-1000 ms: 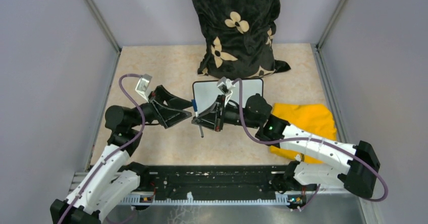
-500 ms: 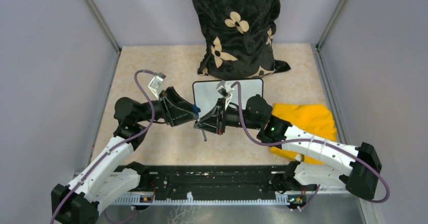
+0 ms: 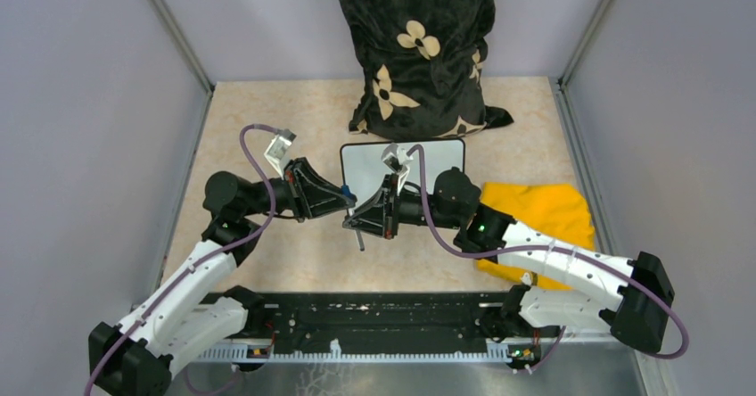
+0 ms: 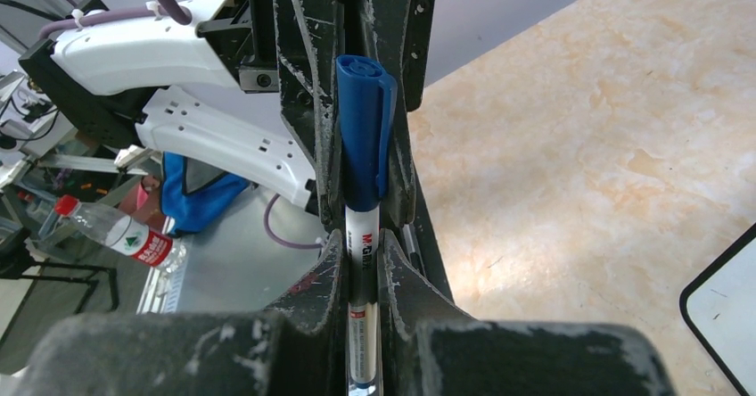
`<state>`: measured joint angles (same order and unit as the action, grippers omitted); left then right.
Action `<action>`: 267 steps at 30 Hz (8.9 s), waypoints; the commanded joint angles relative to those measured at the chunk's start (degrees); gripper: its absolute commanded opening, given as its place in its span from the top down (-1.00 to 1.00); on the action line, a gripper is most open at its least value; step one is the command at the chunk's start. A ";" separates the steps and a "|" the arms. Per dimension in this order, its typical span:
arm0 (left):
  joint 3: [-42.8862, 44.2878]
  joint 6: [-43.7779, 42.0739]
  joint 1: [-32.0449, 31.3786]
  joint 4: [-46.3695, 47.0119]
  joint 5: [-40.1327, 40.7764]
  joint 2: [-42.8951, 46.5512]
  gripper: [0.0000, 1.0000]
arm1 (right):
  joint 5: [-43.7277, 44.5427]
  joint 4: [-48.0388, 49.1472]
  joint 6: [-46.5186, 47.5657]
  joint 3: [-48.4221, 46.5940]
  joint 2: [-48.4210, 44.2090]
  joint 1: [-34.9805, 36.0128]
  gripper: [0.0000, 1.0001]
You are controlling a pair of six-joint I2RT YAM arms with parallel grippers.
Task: Write a sentence on the whiteboard
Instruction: Open the whiteboard marker at the center of the board, then place the pen cap at the center of the board, then adjust the whiteboard marker.
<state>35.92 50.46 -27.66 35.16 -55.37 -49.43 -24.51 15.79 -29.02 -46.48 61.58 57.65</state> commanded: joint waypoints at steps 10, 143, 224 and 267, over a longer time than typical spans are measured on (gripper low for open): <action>-0.05 -0.97 -1.08 0.92 2.78 1.65 1.00 | 4.46 9.30 -4.25 1.48 -0.05 0.45 0.22; 8.40 -18.86 8.68 -61.54 51.34 -35.60 0.27 | 40.16 -27.42 1.24 11.44 -23.06 0.44 1.00; -2.67 -11.92 -10.77 -3.77 6.55 -1.82 1.00 | 3.75 -10.32 4.01 4.24 -12.36 0.45 0.05; -10.63 20.08 -10.84 10.89 48.75 7.62 1.00 | 24.30 24.35 -18.09 5.76 -7.47 -0.55 -0.07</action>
<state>25.10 69.56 -38.15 44.62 -8.27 -41.95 -1.39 36.25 -46.17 -36.49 53.06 57.58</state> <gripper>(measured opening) 0.028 0.552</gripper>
